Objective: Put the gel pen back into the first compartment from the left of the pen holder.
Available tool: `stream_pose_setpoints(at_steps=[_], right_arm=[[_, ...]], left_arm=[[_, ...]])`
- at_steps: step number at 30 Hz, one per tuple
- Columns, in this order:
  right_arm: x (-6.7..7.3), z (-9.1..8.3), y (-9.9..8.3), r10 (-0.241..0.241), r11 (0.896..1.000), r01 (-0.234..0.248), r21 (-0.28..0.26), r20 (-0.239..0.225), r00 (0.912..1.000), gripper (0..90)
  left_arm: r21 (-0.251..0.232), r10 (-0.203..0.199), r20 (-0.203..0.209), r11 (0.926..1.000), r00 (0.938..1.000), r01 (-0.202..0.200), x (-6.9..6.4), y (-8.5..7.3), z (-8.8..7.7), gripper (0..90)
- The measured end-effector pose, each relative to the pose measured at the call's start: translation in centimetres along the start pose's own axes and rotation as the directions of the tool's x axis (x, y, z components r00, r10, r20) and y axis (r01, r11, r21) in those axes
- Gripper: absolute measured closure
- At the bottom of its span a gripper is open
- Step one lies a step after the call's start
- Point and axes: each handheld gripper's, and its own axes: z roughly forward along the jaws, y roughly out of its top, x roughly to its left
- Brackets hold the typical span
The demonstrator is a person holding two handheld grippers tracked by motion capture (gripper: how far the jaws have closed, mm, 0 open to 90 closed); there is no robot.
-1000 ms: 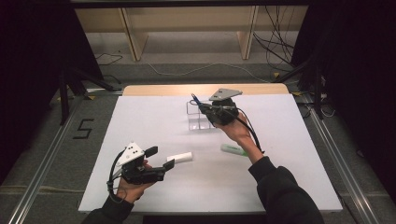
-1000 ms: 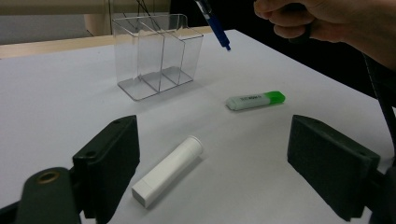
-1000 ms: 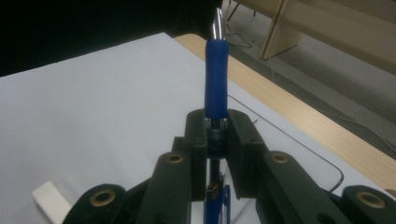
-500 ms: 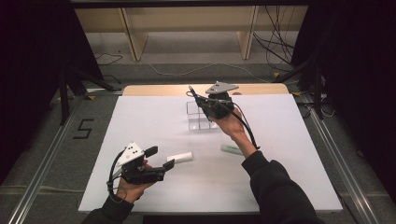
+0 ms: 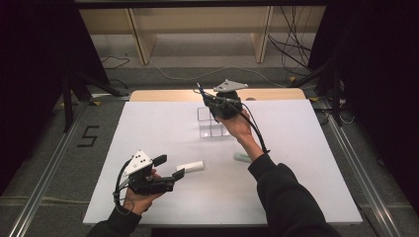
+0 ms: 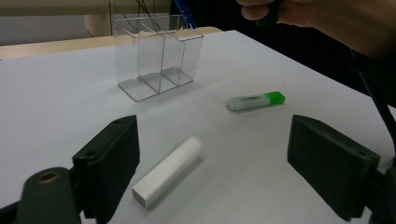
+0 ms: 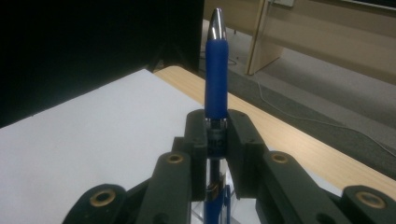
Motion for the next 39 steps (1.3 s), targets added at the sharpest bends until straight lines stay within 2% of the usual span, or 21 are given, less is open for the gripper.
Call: stream_pose_setpoints(at_steps=[16,39], right_arm=[[0.1,2.1,1.0,0.017,0.999,-0.016,-0.036,0.022,0.9996,79.7],[0.5,4.1,0.6,0.036,0.999,-0.033,-0.043,0.060,0.9976,79.6]], left_arm=[[0.000,-0.001,0.000,1.0000,1.0000,0.001,0.0,0.0,0.0,16.7],[-0.004,0.000,0.002,1.0000,1.0000,0.000,0.0,0.0,-0.1,16.7]])
